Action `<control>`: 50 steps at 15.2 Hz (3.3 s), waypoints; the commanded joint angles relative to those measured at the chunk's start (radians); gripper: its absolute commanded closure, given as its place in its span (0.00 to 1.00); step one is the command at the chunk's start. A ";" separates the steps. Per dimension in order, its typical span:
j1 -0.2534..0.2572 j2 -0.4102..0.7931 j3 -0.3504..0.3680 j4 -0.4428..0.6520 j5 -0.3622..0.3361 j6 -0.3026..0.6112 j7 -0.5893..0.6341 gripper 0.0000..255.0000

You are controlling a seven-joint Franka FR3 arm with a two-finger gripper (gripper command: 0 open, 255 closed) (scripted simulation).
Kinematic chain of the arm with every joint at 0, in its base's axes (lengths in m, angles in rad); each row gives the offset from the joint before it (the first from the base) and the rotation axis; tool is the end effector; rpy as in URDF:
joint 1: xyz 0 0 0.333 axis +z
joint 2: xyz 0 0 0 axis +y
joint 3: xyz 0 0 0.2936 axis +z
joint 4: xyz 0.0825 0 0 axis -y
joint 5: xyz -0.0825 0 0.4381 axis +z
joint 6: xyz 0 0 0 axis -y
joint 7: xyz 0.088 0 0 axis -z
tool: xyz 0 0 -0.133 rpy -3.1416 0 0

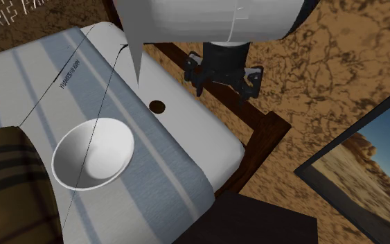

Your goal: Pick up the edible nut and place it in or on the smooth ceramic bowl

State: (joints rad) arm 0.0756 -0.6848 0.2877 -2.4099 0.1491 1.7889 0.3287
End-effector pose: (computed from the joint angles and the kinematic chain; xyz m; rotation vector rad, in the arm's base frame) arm 0.3913 0.1683 0.4867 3.1210 -0.0825 0.0843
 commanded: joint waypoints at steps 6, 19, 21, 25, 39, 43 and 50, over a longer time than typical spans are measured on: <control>0.023 0.157 0.163 0.022 0.033 0.154 0.153 0.00; -0.005 0.524 0.429 0.147 -0.116 0.382 0.471 0.00; -0.007 0.541 0.433 0.133 -0.128 0.409 0.480 0.00; -0.012 0.574 0.441 0.109 -0.155 0.458 0.500 0.00; -0.012 0.574 0.441 0.109 -0.155 0.458 0.500 1.00; -0.011 0.565 0.439 0.116 -0.147 0.444 0.494 1.00; -0.005 0.510 0.421 0.169 -0.106 0.348 0.457 1.00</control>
State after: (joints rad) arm 0.0684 -0.1627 0.7125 -2.2459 0.0339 2.1525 0.7937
